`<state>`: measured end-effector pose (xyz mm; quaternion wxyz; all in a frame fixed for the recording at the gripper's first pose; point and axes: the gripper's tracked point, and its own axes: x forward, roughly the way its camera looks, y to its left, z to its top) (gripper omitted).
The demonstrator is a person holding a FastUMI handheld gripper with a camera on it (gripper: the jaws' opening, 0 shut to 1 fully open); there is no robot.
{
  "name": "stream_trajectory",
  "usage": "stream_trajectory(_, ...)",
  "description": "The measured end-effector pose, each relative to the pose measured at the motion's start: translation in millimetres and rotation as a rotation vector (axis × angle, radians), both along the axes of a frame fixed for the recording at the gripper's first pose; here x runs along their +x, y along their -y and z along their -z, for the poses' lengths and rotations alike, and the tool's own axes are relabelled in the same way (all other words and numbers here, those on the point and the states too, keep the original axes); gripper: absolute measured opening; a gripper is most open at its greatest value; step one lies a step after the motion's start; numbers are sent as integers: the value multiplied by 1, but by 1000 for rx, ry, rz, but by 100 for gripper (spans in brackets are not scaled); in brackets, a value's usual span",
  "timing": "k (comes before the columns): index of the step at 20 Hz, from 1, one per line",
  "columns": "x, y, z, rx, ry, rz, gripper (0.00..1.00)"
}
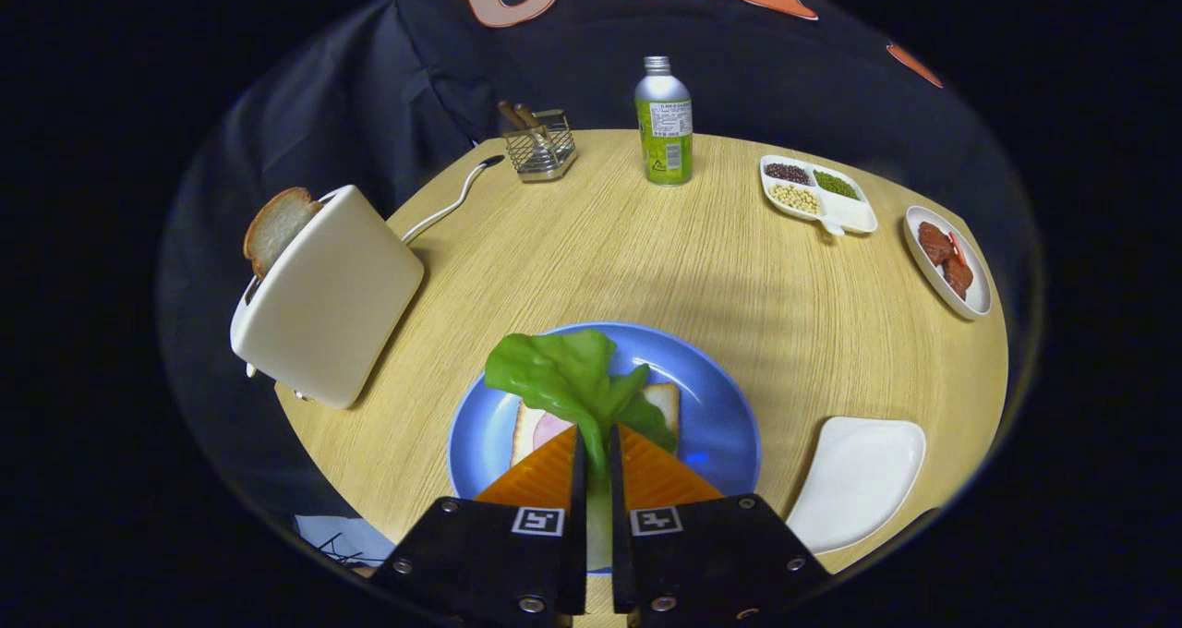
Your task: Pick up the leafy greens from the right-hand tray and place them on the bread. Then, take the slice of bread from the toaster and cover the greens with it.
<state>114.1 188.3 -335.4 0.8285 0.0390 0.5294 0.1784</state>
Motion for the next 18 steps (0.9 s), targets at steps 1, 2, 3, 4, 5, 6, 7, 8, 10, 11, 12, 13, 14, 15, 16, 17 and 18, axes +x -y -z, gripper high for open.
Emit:
stream_trajectory(1, -1, -1, 2, -3, -4, -2, 14)
stream_trajectory(2, -2, -4, 3, -1, -9, -4, 15)
stream_trajectory(3, -3, -7, 2, 6, -17, -4, 18)
stream_trajectory(4, -5, -12, 3, 13, -22, -6, 21)
stream_trajectory(5, -5, -13, 1, 22, -27, -8, 28)
stream_trajectory(6, -6, -14, 1, 28, -33, -10, 32)
stream_trajectory(7, -6, -16, 0, 27, -33, -7, 38)
stream_trajectory(8, -5, -14, 0, 19, -25, -4, 40)
stream_trajectory(10, -2, -10, -4, 4, -15, 9, 43)
stream_trajectory(11, -1, -11, -9, 7, -12, 16, 44)
stream_trajectory(12, -1, -12, -16, 15, -5, 17, 45)
stream_trajectory(13, 1, -15, -25, 21, 6, 14, 49)
stream_trajectory(14, 2, -16, -35, 20, 22, 10, 51)
stream_trajectory(15, 6, -18, -45, 14, 44, 8, 58)
stream_trajectory(16, 9, -19, -54, 2, 62, 9, 61)
stream_trajectory(17, 12, -22, -64, -1, 71, 10, 67)
stream_trajectory(18, 12, -29, -75, 11, 71, 14, 72)
